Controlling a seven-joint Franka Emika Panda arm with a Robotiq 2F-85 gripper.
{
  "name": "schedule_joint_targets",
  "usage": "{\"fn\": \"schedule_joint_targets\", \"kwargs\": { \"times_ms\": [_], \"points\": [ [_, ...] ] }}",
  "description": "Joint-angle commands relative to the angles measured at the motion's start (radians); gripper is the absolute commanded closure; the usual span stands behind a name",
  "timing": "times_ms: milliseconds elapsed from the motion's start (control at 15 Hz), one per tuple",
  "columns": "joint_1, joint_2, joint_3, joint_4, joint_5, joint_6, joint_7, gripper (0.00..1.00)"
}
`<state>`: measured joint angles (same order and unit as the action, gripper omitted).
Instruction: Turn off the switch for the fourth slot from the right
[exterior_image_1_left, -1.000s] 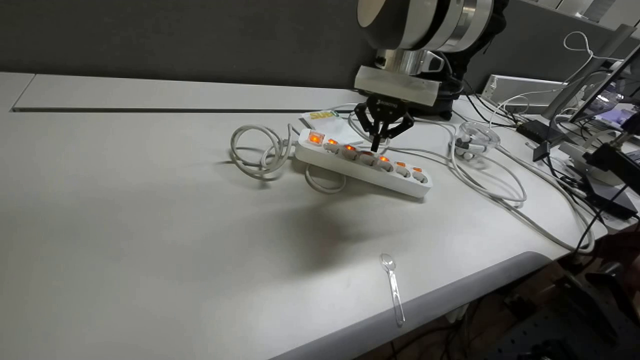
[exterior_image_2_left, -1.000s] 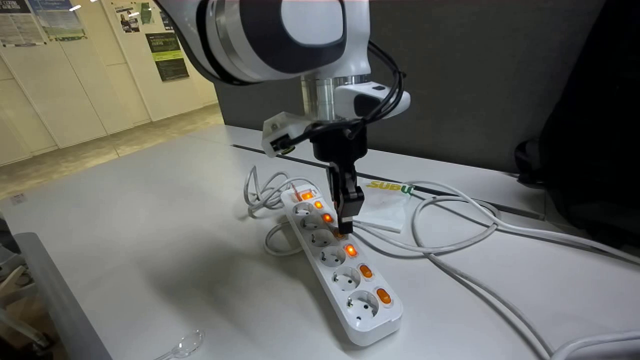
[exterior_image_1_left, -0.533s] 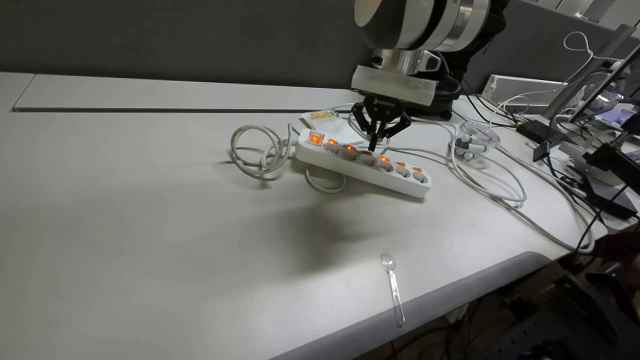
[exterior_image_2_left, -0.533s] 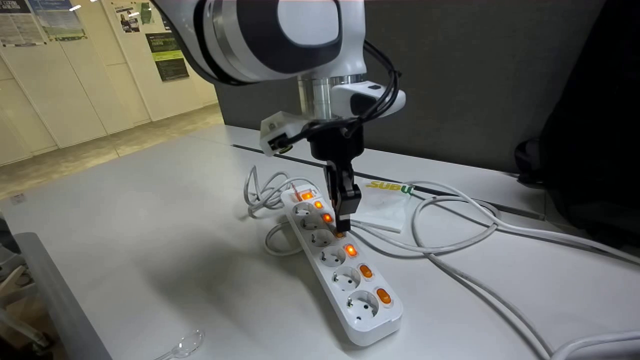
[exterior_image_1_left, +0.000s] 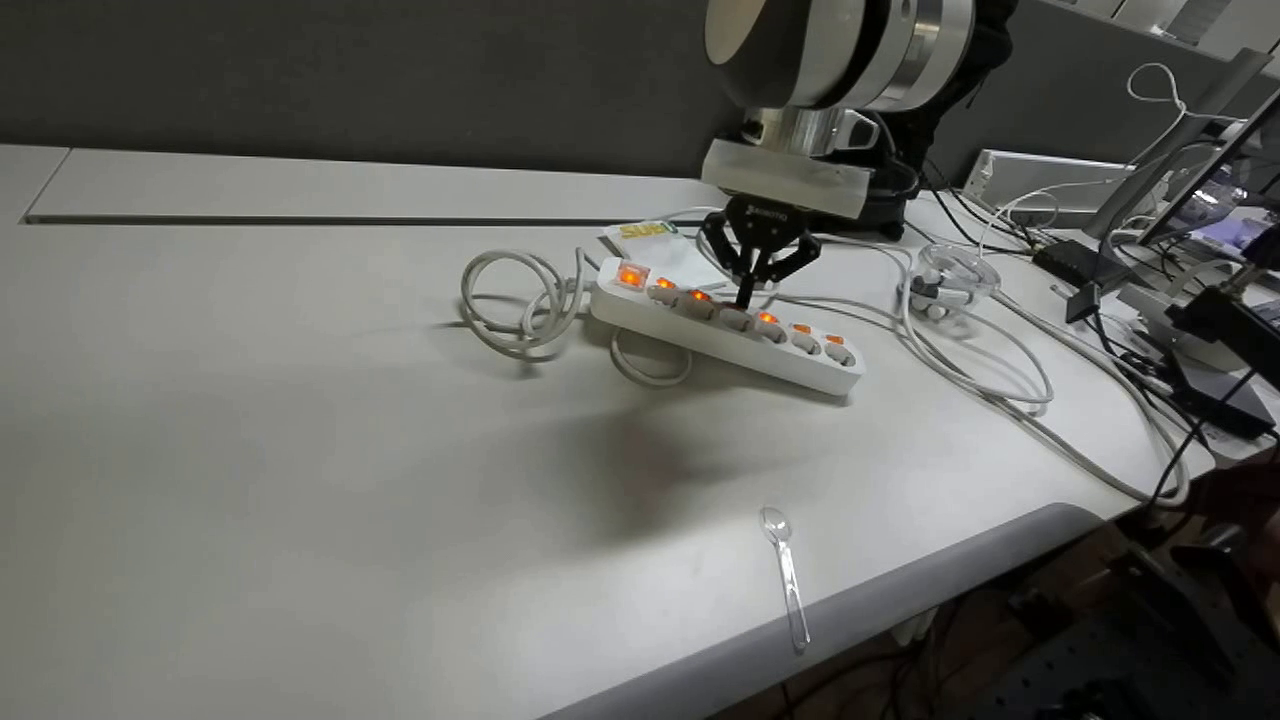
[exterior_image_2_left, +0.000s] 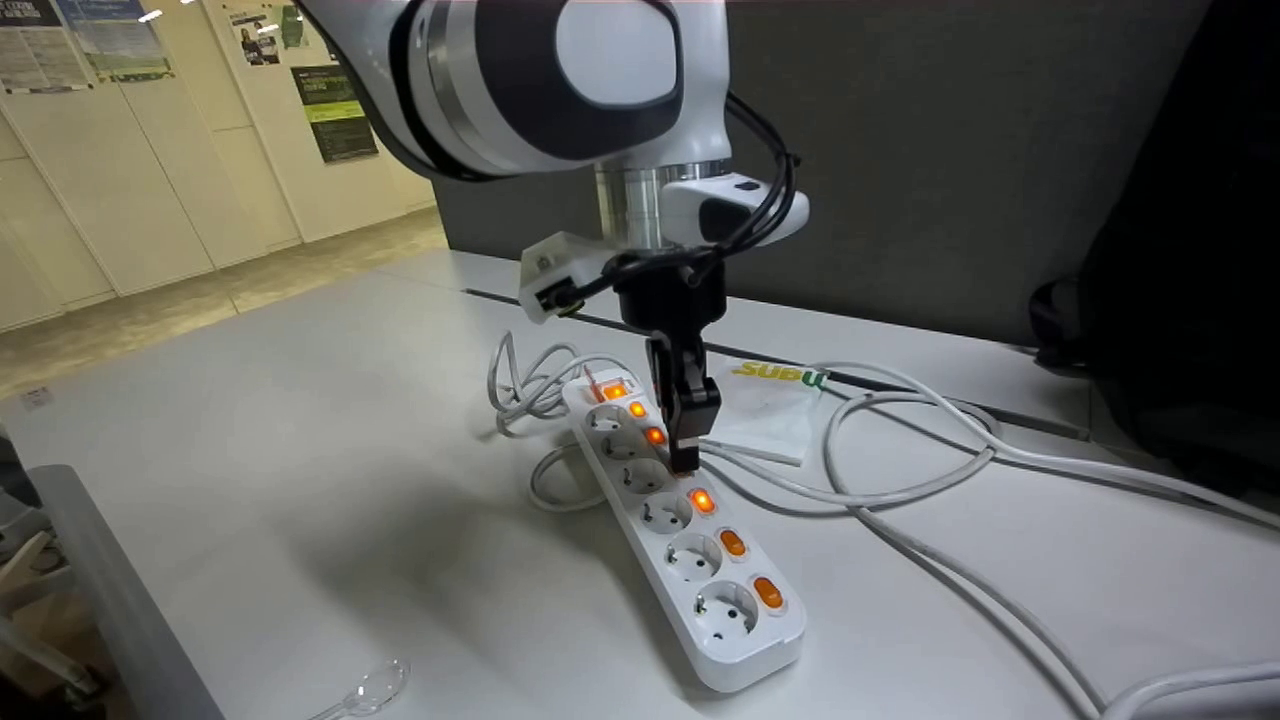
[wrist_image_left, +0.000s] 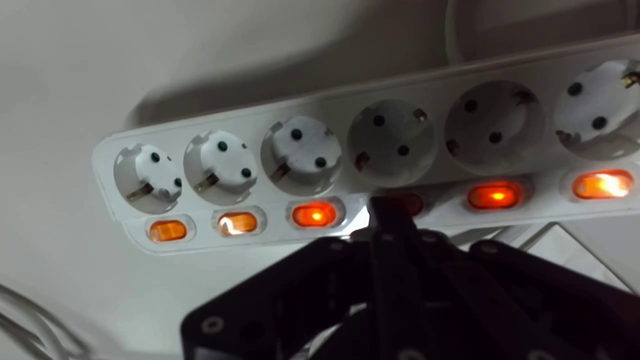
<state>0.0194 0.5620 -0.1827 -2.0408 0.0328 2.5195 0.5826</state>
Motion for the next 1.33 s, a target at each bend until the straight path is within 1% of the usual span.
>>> {"fn": "schedule_joint_targets", "kwargs": {
  "times_ms": [0,267,667,1000,1267],
  "points": [
    [0.02,0.017,-0.021,0.008,-0.011,0.009,0.013,1.0],
    [0.016,0.025,-0.019,0.007,0.001,0.007,0.011,1.0],
    [-0.01,0.053,-0.005,0.029,0.052,-0.05,0.006,1.0],
    [-0.012,0.07,-0.012,0.045,0.061,-0.084,0.015,1.0],
    [-0.021,0.062,-0.006,0.049,0.079,-0.108,0.01,1.0]
  ]
}}
